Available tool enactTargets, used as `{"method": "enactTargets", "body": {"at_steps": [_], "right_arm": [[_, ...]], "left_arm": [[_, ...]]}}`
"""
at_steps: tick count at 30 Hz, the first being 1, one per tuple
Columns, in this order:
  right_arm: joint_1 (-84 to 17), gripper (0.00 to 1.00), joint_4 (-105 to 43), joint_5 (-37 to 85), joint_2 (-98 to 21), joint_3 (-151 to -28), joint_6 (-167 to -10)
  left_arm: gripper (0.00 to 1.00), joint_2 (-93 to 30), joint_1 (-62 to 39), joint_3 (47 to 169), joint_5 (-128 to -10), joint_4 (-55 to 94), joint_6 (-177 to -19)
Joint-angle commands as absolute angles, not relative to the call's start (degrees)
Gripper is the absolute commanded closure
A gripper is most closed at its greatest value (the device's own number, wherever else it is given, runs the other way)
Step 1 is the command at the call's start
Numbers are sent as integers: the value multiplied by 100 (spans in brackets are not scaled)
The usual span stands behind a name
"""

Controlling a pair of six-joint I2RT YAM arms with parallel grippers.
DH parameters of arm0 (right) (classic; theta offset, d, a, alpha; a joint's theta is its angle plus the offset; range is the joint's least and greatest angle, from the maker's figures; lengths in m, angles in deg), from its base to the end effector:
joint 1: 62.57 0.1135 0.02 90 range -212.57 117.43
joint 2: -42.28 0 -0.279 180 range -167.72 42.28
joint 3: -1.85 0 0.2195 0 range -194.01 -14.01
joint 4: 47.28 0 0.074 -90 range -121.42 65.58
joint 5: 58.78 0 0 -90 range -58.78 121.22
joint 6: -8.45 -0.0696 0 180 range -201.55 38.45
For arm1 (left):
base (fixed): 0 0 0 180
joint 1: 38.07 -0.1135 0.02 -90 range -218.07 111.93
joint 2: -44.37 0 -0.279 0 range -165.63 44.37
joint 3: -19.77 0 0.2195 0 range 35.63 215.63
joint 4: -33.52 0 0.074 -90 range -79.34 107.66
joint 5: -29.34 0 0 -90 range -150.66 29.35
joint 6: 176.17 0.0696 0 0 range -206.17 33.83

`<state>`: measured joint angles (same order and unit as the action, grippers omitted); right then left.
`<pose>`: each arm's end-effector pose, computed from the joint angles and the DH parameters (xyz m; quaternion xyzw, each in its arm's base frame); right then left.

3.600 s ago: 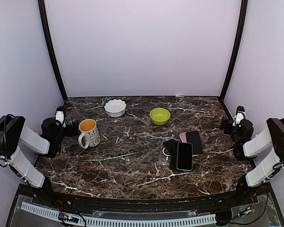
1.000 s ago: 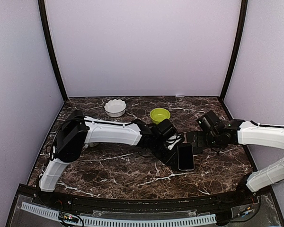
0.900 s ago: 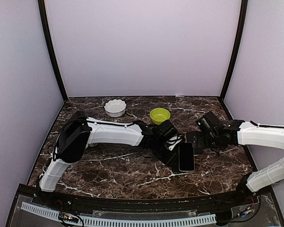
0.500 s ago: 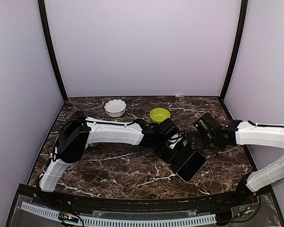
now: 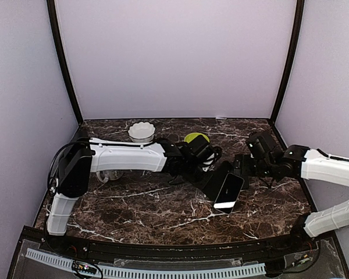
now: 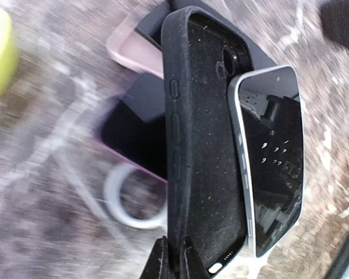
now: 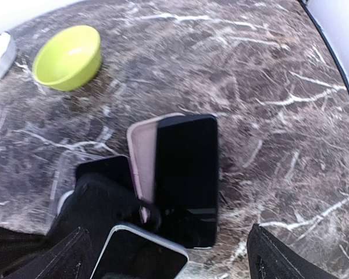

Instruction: Put the phone into the phone case

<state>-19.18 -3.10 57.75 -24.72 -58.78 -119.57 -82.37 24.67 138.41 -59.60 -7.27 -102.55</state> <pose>0.1781 0.1256 0.2407 0.0344 0.9188 0.0505 0.3899 0.2295 -0.4426 0.1980 0.3656 0.8620 -0.2169 0.2762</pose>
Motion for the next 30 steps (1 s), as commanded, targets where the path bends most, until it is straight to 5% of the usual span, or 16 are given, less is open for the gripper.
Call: {"method": "enactTargets", "body": {"at_steps": [1,14,22,30], "right_arm": [[-1872,6,-903,5423,-2322,-5916,-11729],[-1889,2,-1689,4988,-2519,-6156,-11339],[-1889,6,-3171,3727,-2752,-6364,-11318],[-1880,24,-4050,2839,-3196,-6490,-11562]], "left_arm": [[100,-7635,2341,13775,-4790,-249,-9904],[100,-6835,2324,12987,-2905,846,-8929],[100,-5455,2208,11507,-3907,1728,-9959],[100,-4956,2140,11049,-4408,1743,-10478]]}}
